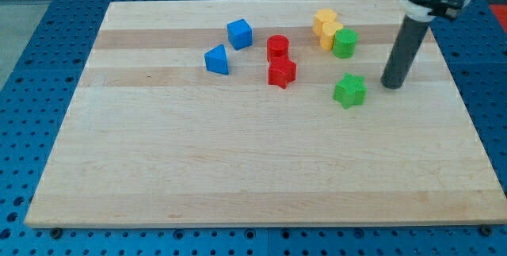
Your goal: Push the green star slightly to the left
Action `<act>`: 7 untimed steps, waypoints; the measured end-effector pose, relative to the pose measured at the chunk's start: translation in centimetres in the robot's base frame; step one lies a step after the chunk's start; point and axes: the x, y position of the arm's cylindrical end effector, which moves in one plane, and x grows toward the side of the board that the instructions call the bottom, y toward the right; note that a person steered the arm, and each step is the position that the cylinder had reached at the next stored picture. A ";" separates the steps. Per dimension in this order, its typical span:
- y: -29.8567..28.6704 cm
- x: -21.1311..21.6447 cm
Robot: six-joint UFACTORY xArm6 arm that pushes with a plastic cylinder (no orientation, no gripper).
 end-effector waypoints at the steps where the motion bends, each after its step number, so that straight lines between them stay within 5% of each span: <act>1: -2.3 0.3; 7: -14.3 3.5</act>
